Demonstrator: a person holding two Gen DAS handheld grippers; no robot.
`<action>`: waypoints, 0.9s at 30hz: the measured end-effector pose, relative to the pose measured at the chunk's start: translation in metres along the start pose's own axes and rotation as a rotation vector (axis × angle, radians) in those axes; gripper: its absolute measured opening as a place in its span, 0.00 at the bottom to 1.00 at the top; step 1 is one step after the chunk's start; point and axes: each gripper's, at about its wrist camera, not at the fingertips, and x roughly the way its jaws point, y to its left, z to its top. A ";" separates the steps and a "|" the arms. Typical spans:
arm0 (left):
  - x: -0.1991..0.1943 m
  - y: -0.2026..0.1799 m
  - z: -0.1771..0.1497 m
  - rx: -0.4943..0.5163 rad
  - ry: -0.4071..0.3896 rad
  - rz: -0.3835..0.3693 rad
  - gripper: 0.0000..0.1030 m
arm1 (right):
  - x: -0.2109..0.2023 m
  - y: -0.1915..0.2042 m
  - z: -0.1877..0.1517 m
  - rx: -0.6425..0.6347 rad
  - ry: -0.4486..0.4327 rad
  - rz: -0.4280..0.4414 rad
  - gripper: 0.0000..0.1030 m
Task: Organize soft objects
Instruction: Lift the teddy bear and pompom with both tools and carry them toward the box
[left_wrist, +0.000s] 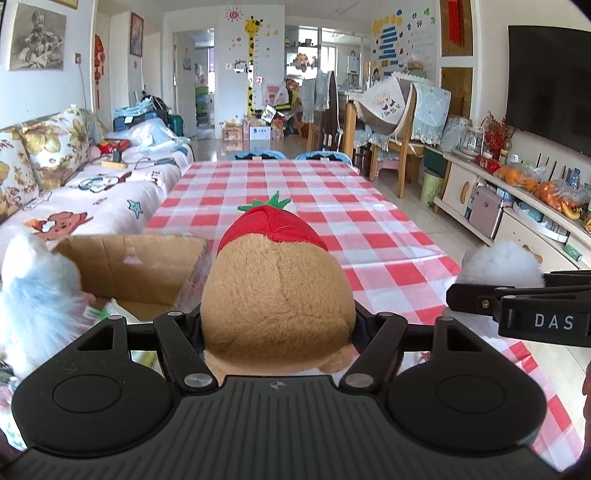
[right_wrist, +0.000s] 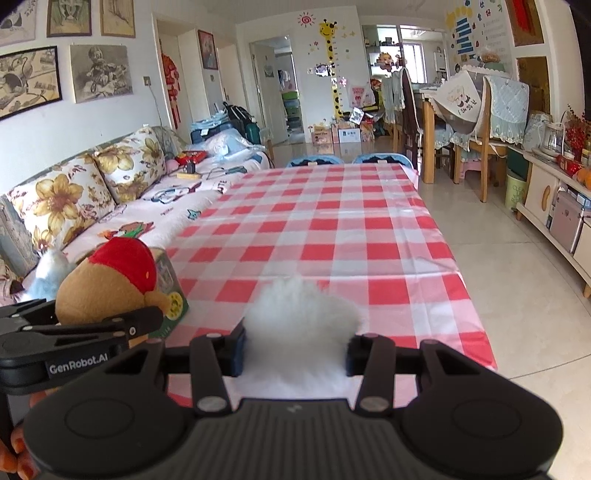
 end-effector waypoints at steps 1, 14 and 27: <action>-0.002 0.001 0.001 0.002 -0.008 0.002 0.85 | -0.001 0.002 0.002 -0.001 -0.006 0.002 0.43; -0.016 0.009 0.003 0.004 -0.063 0.018 0.85 | -0.006 0.030 0.014 -0.033 -0.049 0.029 0.43; -0.017 0.009 0.008 -0.043 -0.090 0.047 0.85 | -0.008 0.051 0.026 -0.051 -0.081 0.056 0.43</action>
